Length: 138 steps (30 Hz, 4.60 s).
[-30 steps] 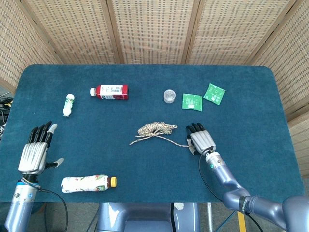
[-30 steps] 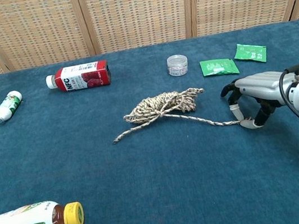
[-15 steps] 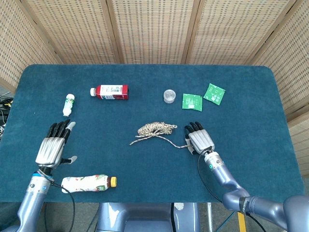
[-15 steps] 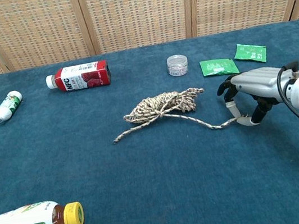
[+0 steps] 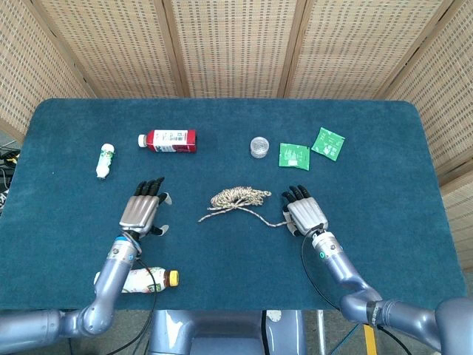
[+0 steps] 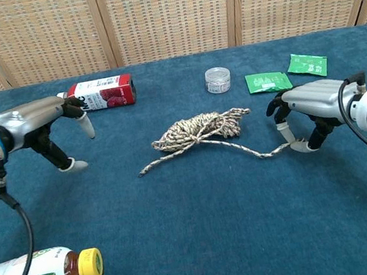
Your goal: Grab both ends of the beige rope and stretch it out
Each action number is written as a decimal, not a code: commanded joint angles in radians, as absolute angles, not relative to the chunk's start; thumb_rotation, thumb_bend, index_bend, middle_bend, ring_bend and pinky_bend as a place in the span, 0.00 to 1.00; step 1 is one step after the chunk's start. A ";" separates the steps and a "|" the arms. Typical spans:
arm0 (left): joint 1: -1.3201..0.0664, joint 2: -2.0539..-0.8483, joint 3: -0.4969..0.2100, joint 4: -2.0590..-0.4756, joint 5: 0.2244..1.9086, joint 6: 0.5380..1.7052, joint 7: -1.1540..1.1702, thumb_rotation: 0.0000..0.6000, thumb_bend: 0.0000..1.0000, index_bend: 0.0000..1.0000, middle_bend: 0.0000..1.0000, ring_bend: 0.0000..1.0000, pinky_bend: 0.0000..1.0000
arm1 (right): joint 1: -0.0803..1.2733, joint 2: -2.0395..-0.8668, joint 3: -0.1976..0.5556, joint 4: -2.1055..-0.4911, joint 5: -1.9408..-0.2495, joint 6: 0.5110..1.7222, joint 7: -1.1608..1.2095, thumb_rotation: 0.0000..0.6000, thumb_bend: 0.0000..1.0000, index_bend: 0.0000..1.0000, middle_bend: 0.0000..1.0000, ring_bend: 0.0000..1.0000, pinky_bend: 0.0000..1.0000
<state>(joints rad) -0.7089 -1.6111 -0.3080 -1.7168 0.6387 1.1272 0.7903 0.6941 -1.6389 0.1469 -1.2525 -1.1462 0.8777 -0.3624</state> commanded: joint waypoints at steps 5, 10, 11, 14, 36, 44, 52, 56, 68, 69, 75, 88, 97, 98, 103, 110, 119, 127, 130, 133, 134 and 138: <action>-0.843 -1.729 -0.361 -1.624 0.453 1.141 0.880 1.00 0.33 0.42 0.00 0.00 0.00 | 0.696 -1.641 0.142 -1.248 -1.135 0.871 -0.369 1.00 0.51 0.69 0.15 0.00 0.00; -0.892 -1.766 -0.370 -1.575 0.398 1.143 0.894 1.00 0.36 0.43 0.00 0.00 0.00 | 0.702 -1.645 0.144 -1.246 -1.131 0.868 -0.373 1.00 0.51 0.69 0.15 0.00 0.00; -0.901 -1.772 -0.369 -1.564 0.391 1.140 0.895 1.00 0.37 0.43 0.00 0.00 0.00 | 0.704 -1.645 0.144 -1.247 -1.130 0.868 -0.375 1.00 0.51 0.69 0.15 0.00 0.00; -0.924 -1.786 -0.369 -1.539 0.367 1.134 0.906 1.00 0.37 0.46 0.00 0.00 0.00 | 0.708 -1.646 0.146 -1.249 -1.127 0.868 -0.380 1.00 0.51 0.69 0.15 0.00 0.00; -1.025 -1.877 -0.364 -1.408 0.245 1.117 0.930 1.00 0.41 0.48 0.00 0.00 0.00 | 0.717 -1.647 0.145 -1.249 -1.104 0.866 -0.391 1.00 0.51 0.69 0.15 0.00 0.00; -1.027 -1.890 -0.350 -1.384 0.247 1.110 0.921 1.00 0.41 0.48 0.00 0.00 0.00 | 0.717 -1.648 0.143 -1.241 -1.103 0.867 -0.384 1.00 0.51 0.70 0.15 0.00 0.00; -1.035 -1.899 -0.340 -1.387 0.248 1.124 0.933 1.00 0.41 0.48 0.00 0.00 0.00 | 0.716 -1.647 0.143 -1.236 -1.100 0.867 -0.378 1.00 0.51 0.70 0.15 0.00 0.00; -1.041 -1.910 -0.340 -1.371 0.253 1.139 0.939 1.00 0.41 0.49 0.00 0.00 0.00 | 0.714 -1.646 0.141 -1.234 -1.100 0.867 -0.375 1.00 0.51 0.70 0.15 0.00 0.00; -1.036 -1.926 -0.334 -1.355 0.265 1.144 0.943 1.00 0.43 0.54 0.00 0.00 0.00 | 0.712 -1.643 0.140 -1.234 -1.104 0.869 -0.366 1.00 0.51 0.70 0.16 0.00 0.00; -1.036 -1.927 -0.334 -1.354 0.265 1.144 0.944 1.00 0.43 0.54 0.00 0.00 0.00 | 0.712 -1.642 0.140 -1.234 -1.104 0.869 -0.365 1.00 0.51 0.70 0.16 0.00 0.00; -1.037 -1.938 -0.331 -1.336 0.271 1.150 0.956 1.00 0.43 0.58 0.00 0.00 0.00 | 0.711 -1.636 0.142 -1.239 -1.106 0.872 -0.360 1.00 0.51 0.70 0.16 0.00 0.00; -1.027 -1.897 -0.329 -1.348 0.293 1.174 0.992 1.00 0.44 0.69 0.00 0.00 0.00 | 0.714 -1.629 0.148 -1.231 -1.116 0.881 -0.352 1.00 0.51 0.72 0.17 0.00 0.00; -0.974 -1.694 -0.315 -1.448 0.365 1.194 0.996 1.00 0.44 0.70 0.00 0.00 0.00 | 0.703 -1.577 0.165 -1.204 -1.147 0.921 -0.325 1.00 0.51 0.73 0.19 0.00 0.00; -0.967 -1.672 -0.312 -1.458 0.368 1.190 0.994 1.00 0.44 0.70 0.00 0.00 0.00 | 0.701 -1.568 0.165 -1.205 -1.146 0.923 -0.327 1.00 0.51 0.73 0.19 0.00 0.00; -0.920 -1.550 -0.299 -1.482 0.367 1.161 0.965 1.00 0.44 0.70 0.00 0.00 0.00 | 0.681 -1.511 0.169 -1.210 -1.126 0.936 -0.349 1.00 0.51 0.73 0.19 0.00 0.00; -0.852 -1.432 -0.273 -1.486 0.393 1.108 0.874 1.00 0.44 0.70 0.00 0.00 0.00 | 0.644 -1.449 0.162 -1.217 -1.089 0.946 -0.369 1.00 0.51 0.73 0.19 0.00 0.00; -0.799 -1.349 -0.247 -1.532 0.444 0.961 0.728 1.00 0.02 0.01 0.00 0.00 0.00 | 0.608 -1.422 0.162 -1.285 -1.070 0.976 -0.357 1.00 0.08 0.05 0.01 0.00 0.00; -0.633 -1.193 -0.256 -1.722 0.741 1.074 0.437 1.00 0.00 0.00 0.00 0.00 0.00 | 0.511 -1.343 0.161 -1.433 -1.240 1.208 -0.226 1.00 0.00 0.00 0.00 0.00 0.00; -0.542 -1.141 -0.224 -1.798 0.857 1.177 0.354 1.00 0.00 0.00 0.00 0.00 0.00 | 0.457 -1.312 0.142 -1.492 -1.291 1.294 -0.197 1.00 0.00 0.00 0.00 0.00 0.00; -0.461 -1.106 -0.182 -1.858 0.957 1.274 0.303 1.00 0.00 0.00 0.00 0.00 0.00 | 0.410 -1.294 0.118 -1.528 -1.337 1.366 -0.198 1.00 0.00 0.00 0.00 0.00 0.00; -0.440 -1.101 -0.170 -1.868 0.984 1.301 0.292 1.00 0.00 0.00 0.00 0.00 0.00 | 0.398 -1.291 0.112 -1.534 -1.350 1.385 -0.202 1.00 0.00 0.00 0.00 0.00 0.00; -0.360 -1.096 -0.130 -1.886 1.073 1.391 0.230 1.00 0.00 0.00 0.00 0.00 0.00 | 0.341 -1.284 0.078 -1.556 -1.423 1.473 -0.190 1.00 0.00 0.00 0.00 0.00 0.00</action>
<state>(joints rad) -0.4062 -1.1141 -0.1625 -1.8602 1.0247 1.3412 0.2767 0.3745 -1.2948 0.1018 -1.5382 -1.3818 1.4350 -0.2016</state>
